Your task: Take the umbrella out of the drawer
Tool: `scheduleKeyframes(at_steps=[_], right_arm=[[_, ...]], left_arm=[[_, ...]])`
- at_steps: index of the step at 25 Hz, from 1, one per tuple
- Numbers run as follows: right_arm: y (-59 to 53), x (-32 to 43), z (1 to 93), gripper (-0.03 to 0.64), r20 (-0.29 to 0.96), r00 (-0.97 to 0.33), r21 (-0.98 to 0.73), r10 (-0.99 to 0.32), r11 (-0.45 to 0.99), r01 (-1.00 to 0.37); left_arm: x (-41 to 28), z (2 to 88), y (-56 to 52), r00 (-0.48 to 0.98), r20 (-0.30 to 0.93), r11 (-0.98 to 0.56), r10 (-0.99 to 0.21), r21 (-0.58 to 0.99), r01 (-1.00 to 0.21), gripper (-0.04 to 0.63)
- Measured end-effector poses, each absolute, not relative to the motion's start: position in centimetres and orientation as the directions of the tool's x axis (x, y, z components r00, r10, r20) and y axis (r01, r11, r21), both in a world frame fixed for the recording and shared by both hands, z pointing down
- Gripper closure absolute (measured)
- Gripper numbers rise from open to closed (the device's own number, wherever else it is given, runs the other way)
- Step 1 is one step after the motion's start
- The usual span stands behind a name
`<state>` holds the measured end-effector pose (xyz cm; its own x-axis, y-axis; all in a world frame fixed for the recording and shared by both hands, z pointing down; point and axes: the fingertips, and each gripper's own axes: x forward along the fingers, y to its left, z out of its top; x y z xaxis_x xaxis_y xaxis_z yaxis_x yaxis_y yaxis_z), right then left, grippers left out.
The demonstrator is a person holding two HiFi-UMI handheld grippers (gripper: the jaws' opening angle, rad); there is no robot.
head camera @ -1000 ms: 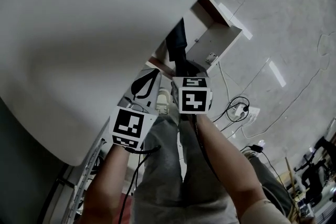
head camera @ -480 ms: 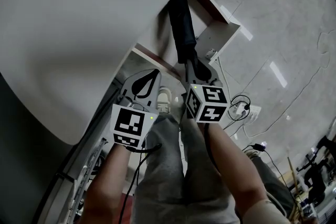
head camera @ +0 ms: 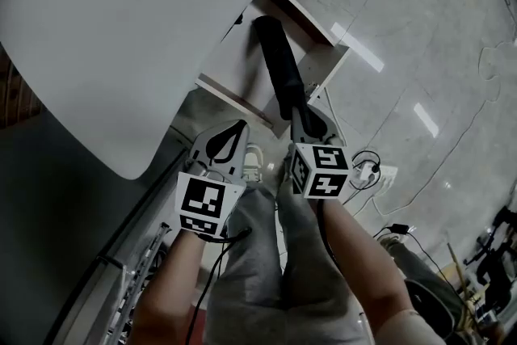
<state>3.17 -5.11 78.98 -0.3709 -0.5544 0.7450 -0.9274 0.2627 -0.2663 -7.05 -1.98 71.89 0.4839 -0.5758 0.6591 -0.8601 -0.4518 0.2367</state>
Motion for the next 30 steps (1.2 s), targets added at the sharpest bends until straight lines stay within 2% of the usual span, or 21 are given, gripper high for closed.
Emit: scheduleKeyframes(at_steps=[11, 19, 30], right_arm=[[-4.1, 5.9, 70.8, 0.594, 0.747, -0.337, -0.235, -0.573, 0.246, -0.94], [-4.8, 7.9, 60.6, 0.594, 0.717, -0.318, -0.26, -0.621, 0.185, -0.948], [-5.8, 10.3, 46.3, 0.594, 0.65, -0.276, -0.222, -0.708, 0.17, -0.96]], left_arm=[[-4.9, 65.0, -1.9, 0.502, 0.636, -0.472, -0.586, 0.237, -0.849, 0.588], [-4.5, 57.7, -1.3, 0.517, 0.599, -0.43, -0.611, 0.297, -0.853, 0.588], [-3.4, 46.0, -3.4, 0.546, 0.543, -0.505, -0.638, 0.241, -0.829, 0.588]])
